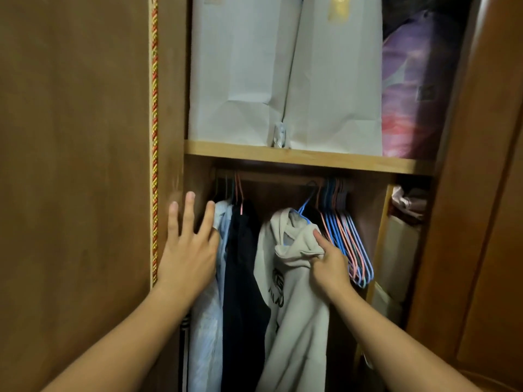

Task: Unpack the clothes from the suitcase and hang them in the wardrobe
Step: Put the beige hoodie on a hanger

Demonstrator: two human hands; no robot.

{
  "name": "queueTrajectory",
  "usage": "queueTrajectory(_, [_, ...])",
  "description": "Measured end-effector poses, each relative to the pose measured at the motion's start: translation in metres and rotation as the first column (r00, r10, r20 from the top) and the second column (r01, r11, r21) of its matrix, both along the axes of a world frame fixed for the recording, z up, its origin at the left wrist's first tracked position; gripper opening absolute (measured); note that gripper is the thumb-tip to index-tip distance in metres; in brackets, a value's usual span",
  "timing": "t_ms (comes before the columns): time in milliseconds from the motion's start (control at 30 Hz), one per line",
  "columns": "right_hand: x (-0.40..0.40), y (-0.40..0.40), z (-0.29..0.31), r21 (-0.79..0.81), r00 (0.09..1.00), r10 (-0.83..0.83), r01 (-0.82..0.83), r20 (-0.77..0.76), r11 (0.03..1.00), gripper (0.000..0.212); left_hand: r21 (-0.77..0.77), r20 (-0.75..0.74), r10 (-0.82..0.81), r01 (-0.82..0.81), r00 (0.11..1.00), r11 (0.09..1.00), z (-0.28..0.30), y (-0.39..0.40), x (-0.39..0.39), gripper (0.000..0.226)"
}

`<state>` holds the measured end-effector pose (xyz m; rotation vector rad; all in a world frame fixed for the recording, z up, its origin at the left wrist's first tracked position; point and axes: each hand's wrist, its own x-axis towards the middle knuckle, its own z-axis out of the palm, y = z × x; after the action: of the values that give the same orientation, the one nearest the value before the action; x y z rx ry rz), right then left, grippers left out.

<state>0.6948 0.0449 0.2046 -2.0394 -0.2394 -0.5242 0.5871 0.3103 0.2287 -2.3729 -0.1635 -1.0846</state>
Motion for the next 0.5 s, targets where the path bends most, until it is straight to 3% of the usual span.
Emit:
queueTrajectory(333, [0.07,0.037,0.027,-0.231,0.995,-0.088,0.095,0.041,0.968,0.072,-0.025,0.028,-0.06,0.061,0.998,0.998,-0.001,0.003,0.006,0.043])
queueTrajectory(500, [0.088,0.04,0.046,-0.206,0.991,-0.126,0.131,0.034,0.97,0.061,-0.032,0.043,-0.072,0.073,0.996,0.997,-0.002,0.002,0.005,0.048])
